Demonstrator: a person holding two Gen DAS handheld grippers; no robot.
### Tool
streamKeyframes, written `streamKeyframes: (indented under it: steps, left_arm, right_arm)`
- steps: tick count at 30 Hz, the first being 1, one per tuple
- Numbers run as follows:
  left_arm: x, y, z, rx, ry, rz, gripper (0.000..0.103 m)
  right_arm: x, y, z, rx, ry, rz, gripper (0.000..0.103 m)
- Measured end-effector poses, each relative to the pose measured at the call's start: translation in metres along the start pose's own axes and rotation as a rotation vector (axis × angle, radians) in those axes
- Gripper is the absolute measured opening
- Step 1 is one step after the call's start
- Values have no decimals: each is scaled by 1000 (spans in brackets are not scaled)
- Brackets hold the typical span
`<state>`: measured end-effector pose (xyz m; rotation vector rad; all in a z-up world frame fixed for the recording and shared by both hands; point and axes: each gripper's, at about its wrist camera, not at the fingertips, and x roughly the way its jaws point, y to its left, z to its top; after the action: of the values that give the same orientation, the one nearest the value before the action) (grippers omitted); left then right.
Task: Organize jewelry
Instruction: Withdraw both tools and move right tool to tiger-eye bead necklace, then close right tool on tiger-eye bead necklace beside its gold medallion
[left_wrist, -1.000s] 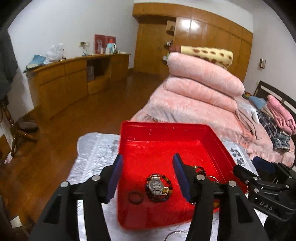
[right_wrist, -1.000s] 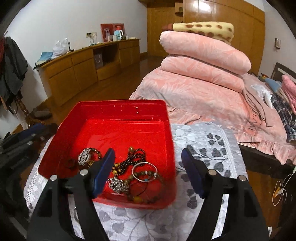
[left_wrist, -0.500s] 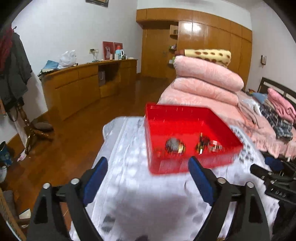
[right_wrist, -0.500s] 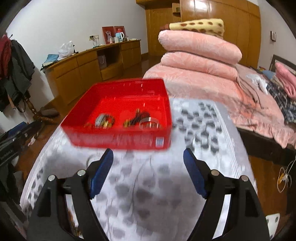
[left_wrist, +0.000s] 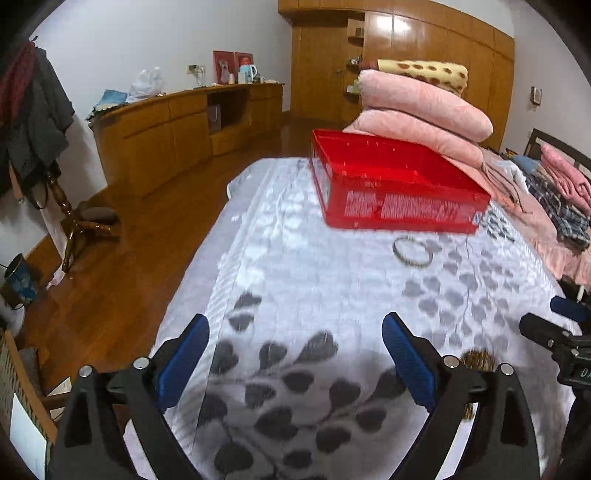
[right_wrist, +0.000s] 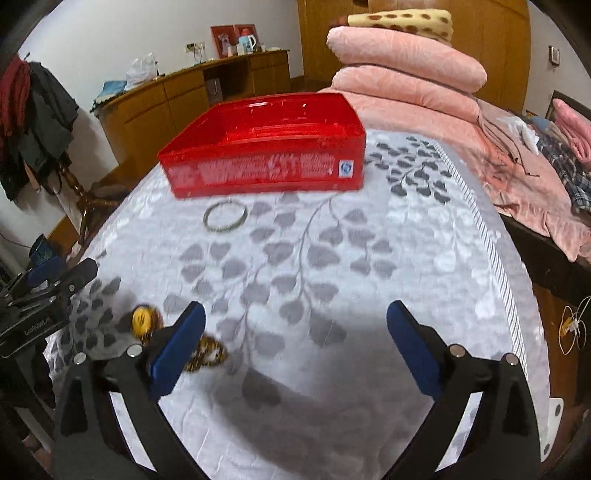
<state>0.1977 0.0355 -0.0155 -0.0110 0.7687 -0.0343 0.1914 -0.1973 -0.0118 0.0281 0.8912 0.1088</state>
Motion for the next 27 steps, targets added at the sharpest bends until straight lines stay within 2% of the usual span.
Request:
streamKeyframes:
  steps: [5, 12, 22, 25, 26, 27]
  left_arm:
    - [-5, 7, -17, -16, 26, -2, 94]
    - [-7, 16, -36, -9, 51, 32, 94]
    - [-8, 36, -40, -53, 49, 56, 94]
    - [-8, 39, -39, -58, 47, 51, 94]
    - [-8, 40, -39, -59, 47, 51, 94]
    - [-8, 41, -39, -61, 47, 51, 94]
  right_arm:
    - [-1, 18, -12, -37, 30, 26, 98]
    - [2, 44, -25, -55, 57, 85, 97]
    - [5, 67, -29, -85, 78, 120, 97]
    - [12, 75, -31, -91, 101, 139, 85]
    - [15, 76, -31, -86, 113, 149, 77]
    - [19, 78, -31, -79, 128, 152, 76]
